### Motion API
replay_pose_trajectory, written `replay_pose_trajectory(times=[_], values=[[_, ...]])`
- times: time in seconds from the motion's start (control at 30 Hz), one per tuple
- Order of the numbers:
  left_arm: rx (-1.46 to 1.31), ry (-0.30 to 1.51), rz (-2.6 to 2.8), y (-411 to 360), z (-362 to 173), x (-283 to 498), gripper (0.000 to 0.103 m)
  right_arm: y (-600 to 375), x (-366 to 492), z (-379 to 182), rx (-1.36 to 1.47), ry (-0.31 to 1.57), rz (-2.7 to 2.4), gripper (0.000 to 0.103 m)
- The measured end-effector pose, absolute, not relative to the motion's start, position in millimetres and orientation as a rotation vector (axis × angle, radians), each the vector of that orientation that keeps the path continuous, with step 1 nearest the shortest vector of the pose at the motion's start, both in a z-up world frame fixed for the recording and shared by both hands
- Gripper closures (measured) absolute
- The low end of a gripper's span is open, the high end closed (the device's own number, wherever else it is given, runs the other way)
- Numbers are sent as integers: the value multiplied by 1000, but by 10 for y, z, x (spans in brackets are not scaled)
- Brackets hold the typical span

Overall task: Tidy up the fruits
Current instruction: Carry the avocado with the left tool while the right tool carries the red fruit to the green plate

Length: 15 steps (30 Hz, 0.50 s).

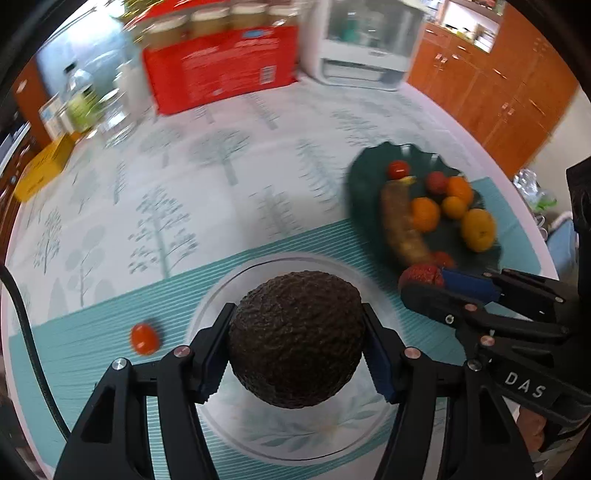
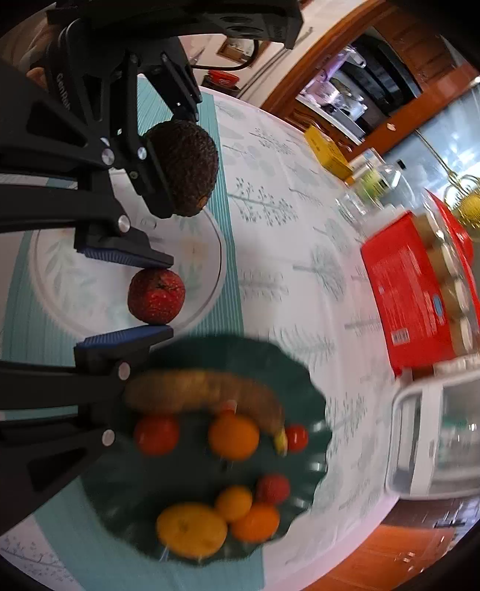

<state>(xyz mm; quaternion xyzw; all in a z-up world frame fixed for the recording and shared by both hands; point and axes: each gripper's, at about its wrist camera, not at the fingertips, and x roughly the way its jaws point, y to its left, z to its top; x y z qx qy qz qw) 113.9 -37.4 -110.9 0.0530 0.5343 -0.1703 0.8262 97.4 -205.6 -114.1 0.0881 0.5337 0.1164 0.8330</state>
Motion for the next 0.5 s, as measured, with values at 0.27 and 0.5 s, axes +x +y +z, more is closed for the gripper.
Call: replay_pose_trajectory(times=[0.27,0.5], values=[[181,1087,-460,-1187,-831,1267,40,-2722,817,-1089,215,1098,137,72],[235,1050,-497,-1764,-737,1536,40,-3136,807,-1222,203,1115,80,72]])
